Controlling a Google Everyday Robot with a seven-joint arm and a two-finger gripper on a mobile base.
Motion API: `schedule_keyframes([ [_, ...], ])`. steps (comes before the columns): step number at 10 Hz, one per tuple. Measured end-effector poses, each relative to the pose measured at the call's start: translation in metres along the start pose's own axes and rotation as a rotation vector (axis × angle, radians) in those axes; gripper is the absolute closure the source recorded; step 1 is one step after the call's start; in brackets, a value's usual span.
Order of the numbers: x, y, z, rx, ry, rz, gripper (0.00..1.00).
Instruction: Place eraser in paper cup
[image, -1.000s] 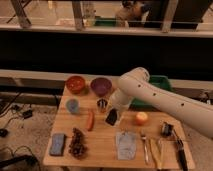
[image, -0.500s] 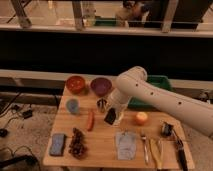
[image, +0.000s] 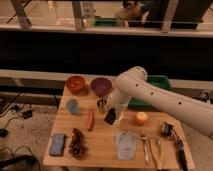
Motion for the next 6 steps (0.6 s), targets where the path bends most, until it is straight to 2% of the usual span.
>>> schedule_keyframes([
  [6,0.0015,0.0006,-0.0011,-0.004,0.008,0.006,0.94],
])
